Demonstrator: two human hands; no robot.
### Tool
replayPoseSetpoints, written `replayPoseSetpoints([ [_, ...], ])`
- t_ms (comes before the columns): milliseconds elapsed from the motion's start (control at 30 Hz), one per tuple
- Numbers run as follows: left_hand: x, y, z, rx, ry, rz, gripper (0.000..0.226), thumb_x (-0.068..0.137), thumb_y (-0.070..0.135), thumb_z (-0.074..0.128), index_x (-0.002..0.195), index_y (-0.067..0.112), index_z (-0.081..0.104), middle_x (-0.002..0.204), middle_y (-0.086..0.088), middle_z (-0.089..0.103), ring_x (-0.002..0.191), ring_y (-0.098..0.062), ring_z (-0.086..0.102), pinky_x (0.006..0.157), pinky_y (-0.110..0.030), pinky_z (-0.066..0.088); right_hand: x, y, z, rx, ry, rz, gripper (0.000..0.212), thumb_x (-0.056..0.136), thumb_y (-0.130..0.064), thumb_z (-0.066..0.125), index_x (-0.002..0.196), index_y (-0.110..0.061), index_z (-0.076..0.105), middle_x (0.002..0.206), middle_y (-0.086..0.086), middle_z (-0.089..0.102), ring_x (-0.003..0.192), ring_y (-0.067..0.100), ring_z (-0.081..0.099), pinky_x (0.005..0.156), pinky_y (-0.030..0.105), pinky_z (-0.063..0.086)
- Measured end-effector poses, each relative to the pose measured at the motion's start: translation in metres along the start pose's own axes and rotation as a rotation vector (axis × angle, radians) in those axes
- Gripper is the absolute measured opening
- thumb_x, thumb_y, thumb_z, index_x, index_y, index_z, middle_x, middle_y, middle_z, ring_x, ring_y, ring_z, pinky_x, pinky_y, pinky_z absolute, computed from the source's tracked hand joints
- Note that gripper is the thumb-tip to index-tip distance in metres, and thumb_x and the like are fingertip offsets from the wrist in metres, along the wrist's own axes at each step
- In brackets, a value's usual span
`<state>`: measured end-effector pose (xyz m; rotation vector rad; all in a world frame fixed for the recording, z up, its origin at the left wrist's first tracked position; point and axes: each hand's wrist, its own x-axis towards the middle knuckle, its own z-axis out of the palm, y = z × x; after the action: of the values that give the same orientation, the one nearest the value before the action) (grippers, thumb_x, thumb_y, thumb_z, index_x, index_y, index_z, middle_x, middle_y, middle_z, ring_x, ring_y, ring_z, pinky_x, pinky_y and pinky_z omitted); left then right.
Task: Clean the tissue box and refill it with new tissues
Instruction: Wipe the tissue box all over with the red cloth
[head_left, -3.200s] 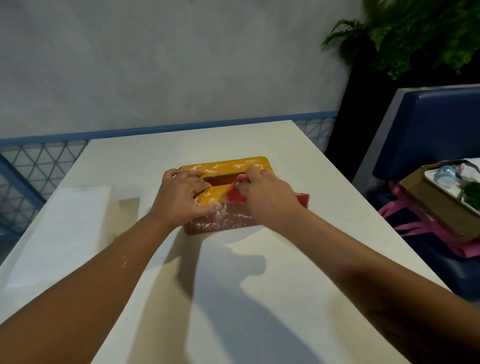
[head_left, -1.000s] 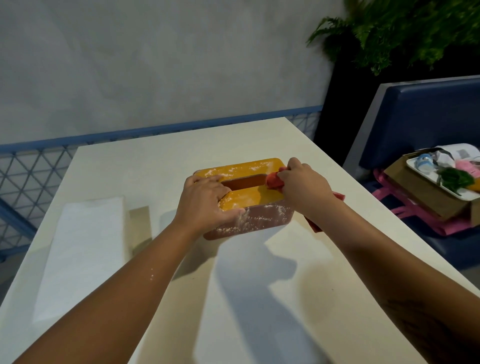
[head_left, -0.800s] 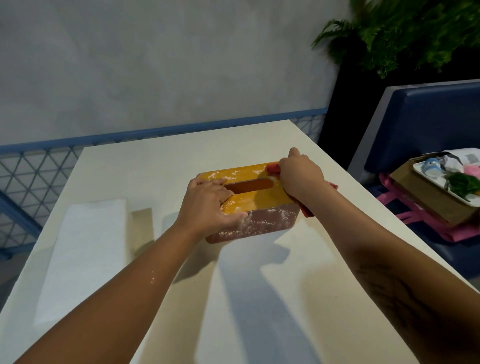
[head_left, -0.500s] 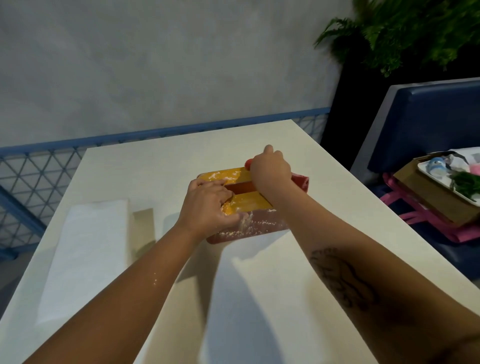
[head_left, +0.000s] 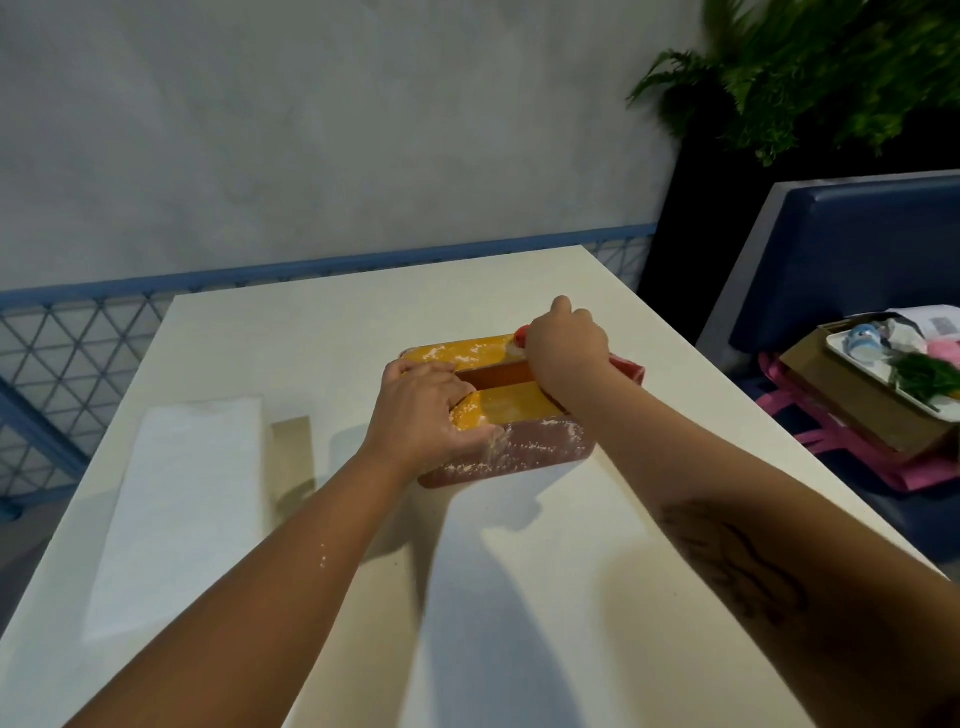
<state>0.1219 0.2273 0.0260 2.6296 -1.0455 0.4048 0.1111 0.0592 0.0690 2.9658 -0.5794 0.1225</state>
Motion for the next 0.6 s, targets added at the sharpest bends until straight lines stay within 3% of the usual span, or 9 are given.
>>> replayPoseSetpoints([
  [100, 0.000, -0.001, 0.001, 0.007, 0.008, -0.008, 0.079, 0.062, 0.076, 0.031, 0.101, 0.020, 0.071, 0.108, 0.007, 0.070, 0.119, -0.011, 0.052, 0.097, -0.031, 0.017, 0.000, -0.020, -0.003, 0.049, -0.002, -0.005, 0.038, 0.091, -0.023, 0.057, 0.127, -0.010, 0.054, 0.121, 0.014, 0.044, 0.107, 0.027, 0.050, 0.085, 0.035, 0.050],
  [200, 0.000, 0.000, 0.002, 0.037, 0.006, -0.018, 0.076, 0.062, 0.078, 0.031, 0.093, 0.022, 0.071, 0.102, 0.010, 0.069, 0.112, -0.010, 0.053, 0.096, -0.029, 0.016, -0.007, -0.034, -0.001, 0.041, 0.040, -0.167, 0.035, 0.092, -0.023, 0.058, 0.126, -0.013, 0.055, 0.122, 0.013, 0.045, 0.107, 0.026, 0.051, 0.085, 0.035, 0.051],
  [367, -0.001, 0.001, 0.001, 0.028, 0.019, -0.010, 0.081, 0.061, 0.077, 0.028, 0.102, 0.021, 0.070, 0.109, 0.009, 0.069, 0.118, -0.010, 0.052, 0.096, -0.031, 0.015, -0.009, -0.013, -0.001, -0.038, 0.060, -0.353, 0.038, 0.091, -0.028, 0.059, 0.127, -0.018, 0.055, 0.126, 0.009, 0.045, 0.110, 0.026, 0.050, 0.087, 0.038, 0.050],
  [600, 0.000, 0.001, 0.000, 0.023, 0.019, -0.001, 0.081, 0.060, 0.077, 0.027, 0.108, 0.025, 0.068, 0.115, 0.009, 0.067, 0.122, -0.009, 0.049, 0.096, -0.031, 0.013, 0.002, 0.026, 0.002, -0.027, -0.026, -0.015, 0.046, 0.089, -0.040, 0.060, 0.130, -0.021, 0.054, 0.114, 0.009, 0.046, 0.102, 0.028, 0.052, 0.084, 0.038, 0.051],
])
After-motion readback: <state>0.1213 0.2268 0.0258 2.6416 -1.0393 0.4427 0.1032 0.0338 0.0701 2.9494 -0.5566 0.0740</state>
